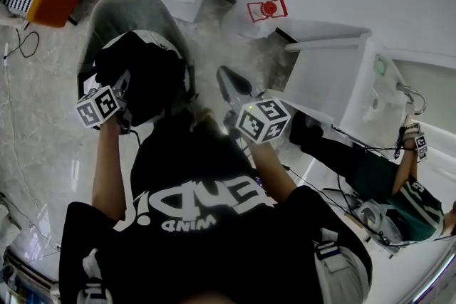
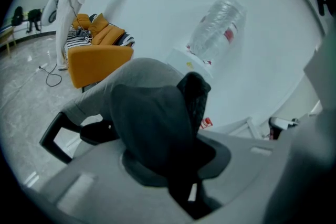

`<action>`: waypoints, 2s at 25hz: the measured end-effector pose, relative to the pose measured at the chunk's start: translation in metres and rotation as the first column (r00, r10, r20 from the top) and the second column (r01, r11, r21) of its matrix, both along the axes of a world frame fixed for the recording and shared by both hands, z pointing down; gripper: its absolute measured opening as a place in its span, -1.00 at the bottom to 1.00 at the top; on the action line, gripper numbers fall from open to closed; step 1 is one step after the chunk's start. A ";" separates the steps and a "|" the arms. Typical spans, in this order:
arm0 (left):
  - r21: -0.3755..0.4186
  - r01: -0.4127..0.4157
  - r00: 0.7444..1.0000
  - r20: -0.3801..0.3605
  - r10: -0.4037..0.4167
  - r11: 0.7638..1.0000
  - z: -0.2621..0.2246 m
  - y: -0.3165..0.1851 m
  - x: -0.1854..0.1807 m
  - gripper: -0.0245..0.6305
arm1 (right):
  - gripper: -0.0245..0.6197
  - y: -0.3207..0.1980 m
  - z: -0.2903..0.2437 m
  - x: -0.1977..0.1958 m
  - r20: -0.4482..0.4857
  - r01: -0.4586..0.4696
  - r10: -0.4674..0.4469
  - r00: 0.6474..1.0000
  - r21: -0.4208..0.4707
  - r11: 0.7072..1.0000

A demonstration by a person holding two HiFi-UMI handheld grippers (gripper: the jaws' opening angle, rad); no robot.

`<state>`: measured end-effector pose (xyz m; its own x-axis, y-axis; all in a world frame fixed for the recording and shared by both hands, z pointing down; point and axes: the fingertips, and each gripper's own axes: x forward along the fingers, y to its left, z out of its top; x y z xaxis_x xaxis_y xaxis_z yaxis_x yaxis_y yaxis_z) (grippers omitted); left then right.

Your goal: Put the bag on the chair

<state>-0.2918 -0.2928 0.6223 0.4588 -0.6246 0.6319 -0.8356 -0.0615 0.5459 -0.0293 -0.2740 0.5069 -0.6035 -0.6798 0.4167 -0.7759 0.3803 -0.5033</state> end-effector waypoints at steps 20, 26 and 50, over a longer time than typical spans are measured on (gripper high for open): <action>0.000 0.057 0.992 0.109 -0.056 0.998 -0.012 0.031 0.005 0.24 | -0.92 0.011 -0.006 -0.003 0.015 0.084 -0.084 0.996 0.011 0.996; 0.001 0.099 0.986 0.132 -0.098 0.995 -0.032 0.047 0.000 0.38 | -0.92 0.018 -0.015 -0.003 0.029 0.121 -0.122 0.992 0.030 0.992; 0.228 0.122 0.977 0.142 -0.157 0.966 -0.175 0.128 0.057 0.41 | -0.92 0.077 -0.055 0.015 0.057 0.254 -0.263 0.963 0.128 0.959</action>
<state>-0.2343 -0.1652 0.4469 0.2625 -0.8052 0.5317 -0.9188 -0.0402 0.3928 -0.0142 -0.1971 0.4516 -0.7909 -0.5384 0.2908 -0.6060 0.6236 -0.4938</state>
